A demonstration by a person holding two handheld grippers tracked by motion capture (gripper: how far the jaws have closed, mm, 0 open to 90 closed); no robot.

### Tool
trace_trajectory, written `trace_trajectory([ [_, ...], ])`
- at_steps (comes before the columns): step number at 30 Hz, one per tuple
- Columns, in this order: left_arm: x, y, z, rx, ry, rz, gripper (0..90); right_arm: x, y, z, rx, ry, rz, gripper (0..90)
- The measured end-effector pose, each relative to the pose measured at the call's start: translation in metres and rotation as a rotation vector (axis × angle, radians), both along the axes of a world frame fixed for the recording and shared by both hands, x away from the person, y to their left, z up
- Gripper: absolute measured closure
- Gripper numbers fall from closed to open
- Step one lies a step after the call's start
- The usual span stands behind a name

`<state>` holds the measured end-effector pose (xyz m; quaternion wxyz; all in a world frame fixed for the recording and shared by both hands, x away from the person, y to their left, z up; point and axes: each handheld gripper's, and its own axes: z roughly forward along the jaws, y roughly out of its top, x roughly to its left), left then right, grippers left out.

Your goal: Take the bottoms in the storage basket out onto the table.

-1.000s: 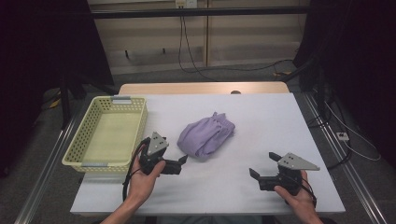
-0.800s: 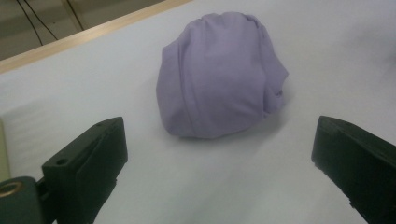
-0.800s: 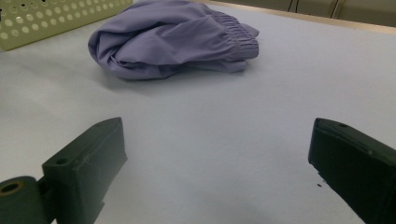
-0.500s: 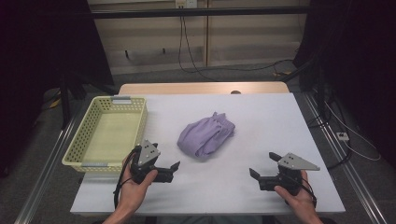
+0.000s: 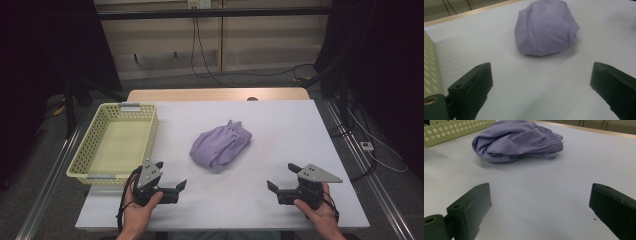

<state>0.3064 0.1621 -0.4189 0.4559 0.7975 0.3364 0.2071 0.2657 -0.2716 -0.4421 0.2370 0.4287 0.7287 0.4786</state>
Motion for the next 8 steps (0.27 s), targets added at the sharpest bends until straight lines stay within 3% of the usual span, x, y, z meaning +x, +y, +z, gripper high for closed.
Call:
trace_trajectory([
  [5, 0.0035, 0.0057, -0.0054, -0.012, 0.025, 0.016, 4.4, -0.0012, 0.0, 0.0005, -0.002, -0.007, 0.007, 4.0],
  [8, 0.005, 0.0049, -0.0069, 0.013, 0.017, 0.013, 4.6, -0.0001, -0.0006, 0.0, -0.001, -0.002, 0.002, 4.0],
])
